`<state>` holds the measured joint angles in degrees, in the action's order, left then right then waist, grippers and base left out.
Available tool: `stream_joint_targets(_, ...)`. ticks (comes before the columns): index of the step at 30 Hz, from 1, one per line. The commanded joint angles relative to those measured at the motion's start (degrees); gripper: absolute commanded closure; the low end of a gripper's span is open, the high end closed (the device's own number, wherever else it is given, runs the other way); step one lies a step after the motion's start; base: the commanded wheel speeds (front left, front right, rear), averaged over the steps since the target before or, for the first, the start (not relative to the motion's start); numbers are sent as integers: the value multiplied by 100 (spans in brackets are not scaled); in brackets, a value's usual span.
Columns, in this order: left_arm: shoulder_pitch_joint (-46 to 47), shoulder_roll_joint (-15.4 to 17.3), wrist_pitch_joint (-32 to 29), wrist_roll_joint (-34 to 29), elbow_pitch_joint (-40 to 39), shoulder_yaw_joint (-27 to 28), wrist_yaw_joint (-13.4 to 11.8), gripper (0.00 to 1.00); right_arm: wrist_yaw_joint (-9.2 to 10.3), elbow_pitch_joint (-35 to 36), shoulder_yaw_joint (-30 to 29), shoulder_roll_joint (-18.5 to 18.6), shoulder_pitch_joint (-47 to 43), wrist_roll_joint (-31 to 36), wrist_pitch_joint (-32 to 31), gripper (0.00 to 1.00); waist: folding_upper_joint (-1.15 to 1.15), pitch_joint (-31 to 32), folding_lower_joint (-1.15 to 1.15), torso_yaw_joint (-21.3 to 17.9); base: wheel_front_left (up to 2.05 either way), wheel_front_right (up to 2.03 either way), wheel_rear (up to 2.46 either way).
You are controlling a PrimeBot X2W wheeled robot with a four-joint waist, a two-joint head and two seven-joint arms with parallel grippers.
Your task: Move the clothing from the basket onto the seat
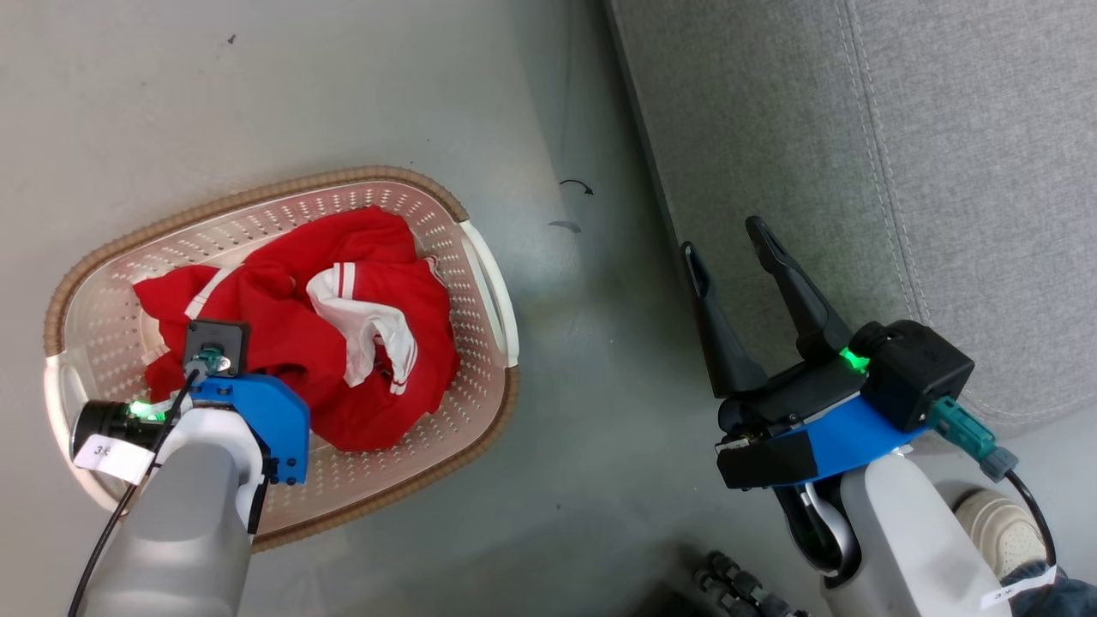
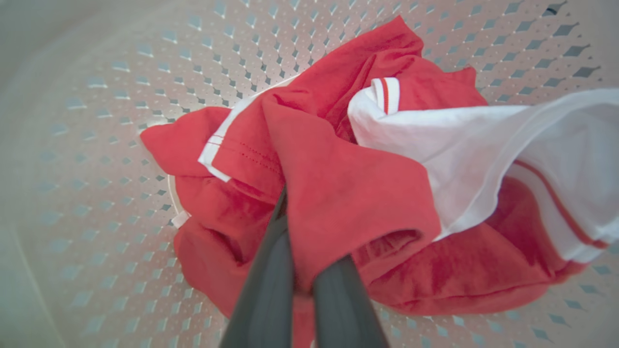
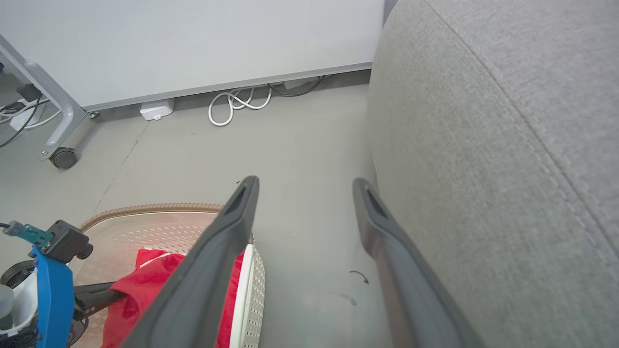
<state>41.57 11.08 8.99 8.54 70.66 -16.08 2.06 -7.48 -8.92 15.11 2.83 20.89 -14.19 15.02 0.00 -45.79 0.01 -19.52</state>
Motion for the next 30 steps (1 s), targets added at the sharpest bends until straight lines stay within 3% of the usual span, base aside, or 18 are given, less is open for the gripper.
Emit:
stream_joint_targets(1,115,-1,38,40,32,-12,9,100,-3,-2,-4,10,102,-16,23,0,0,11,-1,26,0,0,0)
stream_joint_targets(18,145,-196,225,250,162,-61,141,100,-3,-35,-49,12,148,145,23,0,0,242,-1,318,0,0,0)
stream_joint_targets(30,-65,-554,542,319,3,-297,399,100,-3,-293,-219,14,-38,383,22,0,0,1091,-1,866,0,0,0)
